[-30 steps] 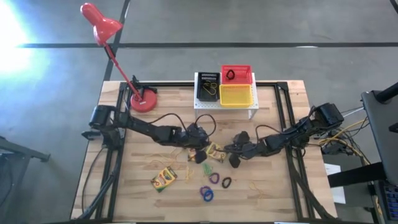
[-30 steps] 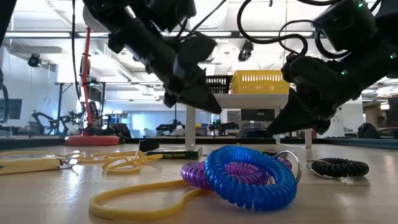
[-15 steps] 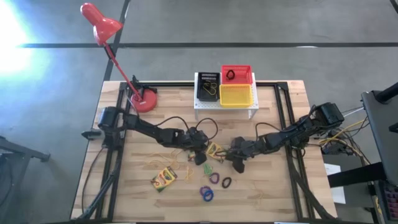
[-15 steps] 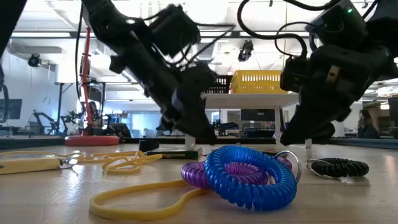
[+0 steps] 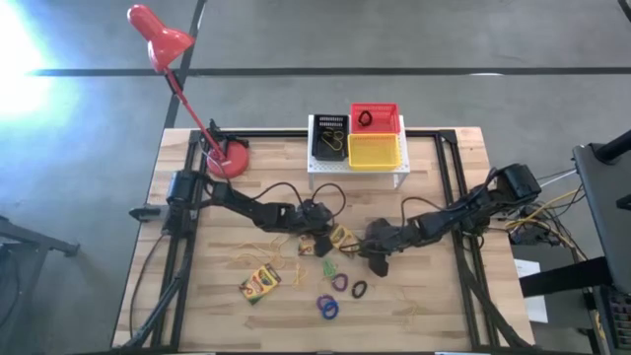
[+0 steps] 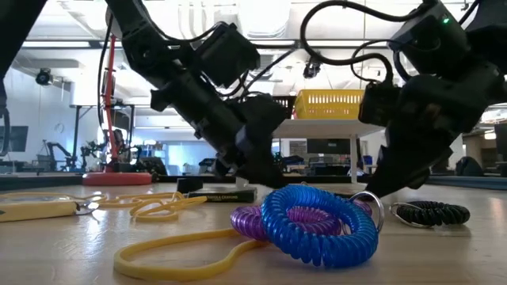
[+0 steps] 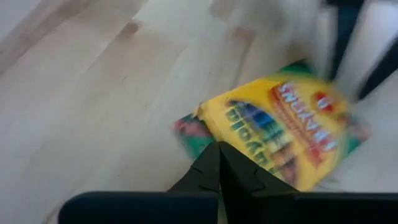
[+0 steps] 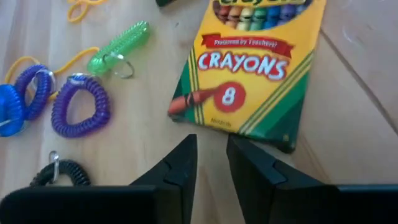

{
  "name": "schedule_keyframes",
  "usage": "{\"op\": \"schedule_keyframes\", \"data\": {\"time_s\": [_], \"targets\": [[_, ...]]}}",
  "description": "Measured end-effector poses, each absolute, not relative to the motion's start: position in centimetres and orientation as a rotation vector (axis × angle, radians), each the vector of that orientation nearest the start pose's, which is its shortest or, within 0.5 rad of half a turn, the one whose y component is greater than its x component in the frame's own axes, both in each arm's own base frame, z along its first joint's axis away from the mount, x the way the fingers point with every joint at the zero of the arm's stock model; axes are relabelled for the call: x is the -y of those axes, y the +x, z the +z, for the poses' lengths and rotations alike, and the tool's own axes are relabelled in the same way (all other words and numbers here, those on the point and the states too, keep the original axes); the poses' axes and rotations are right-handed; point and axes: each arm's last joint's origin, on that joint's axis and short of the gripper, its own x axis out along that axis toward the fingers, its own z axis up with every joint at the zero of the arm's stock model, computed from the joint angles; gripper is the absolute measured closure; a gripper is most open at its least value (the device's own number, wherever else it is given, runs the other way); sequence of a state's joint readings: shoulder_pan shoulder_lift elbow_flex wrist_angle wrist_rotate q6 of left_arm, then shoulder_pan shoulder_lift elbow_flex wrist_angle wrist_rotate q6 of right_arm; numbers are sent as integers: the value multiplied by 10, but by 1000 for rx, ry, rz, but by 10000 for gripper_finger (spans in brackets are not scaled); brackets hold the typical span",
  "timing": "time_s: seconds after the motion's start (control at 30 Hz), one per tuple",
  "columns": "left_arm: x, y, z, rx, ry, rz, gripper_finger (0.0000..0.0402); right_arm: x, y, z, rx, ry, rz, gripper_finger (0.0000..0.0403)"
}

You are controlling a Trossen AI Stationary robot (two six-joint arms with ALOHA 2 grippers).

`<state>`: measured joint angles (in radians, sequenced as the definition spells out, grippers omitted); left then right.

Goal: Pick & Place Office Desk Supplies
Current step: Put the yellow crayon box into the yellow bin on the shelf

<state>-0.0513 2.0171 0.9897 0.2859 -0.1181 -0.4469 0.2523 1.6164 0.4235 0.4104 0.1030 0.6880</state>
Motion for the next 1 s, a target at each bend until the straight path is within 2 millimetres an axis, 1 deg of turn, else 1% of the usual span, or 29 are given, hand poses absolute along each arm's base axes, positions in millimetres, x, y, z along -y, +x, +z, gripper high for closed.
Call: {"op": "schedule_keyframes", "data": {"time_s": [0.23,0.47,0.73,0.87,1.0], "targets": [[16,387,103,-650,-380,195,396,-62,243,90,-782,482,-160,336],[17,389,106,-619,-423,181,396,-73,244,90,-737,397,-234,349],[22,403,127,-535,-462,102,396,-81,243,90,-707,373,-266,351],[26,409,135,-515,-472,54,396,-85,242,91,-686,352,-289,352],[34,412,140,-496,-476,-33,396,-86,242,91,-679,352,-299,352]]}}
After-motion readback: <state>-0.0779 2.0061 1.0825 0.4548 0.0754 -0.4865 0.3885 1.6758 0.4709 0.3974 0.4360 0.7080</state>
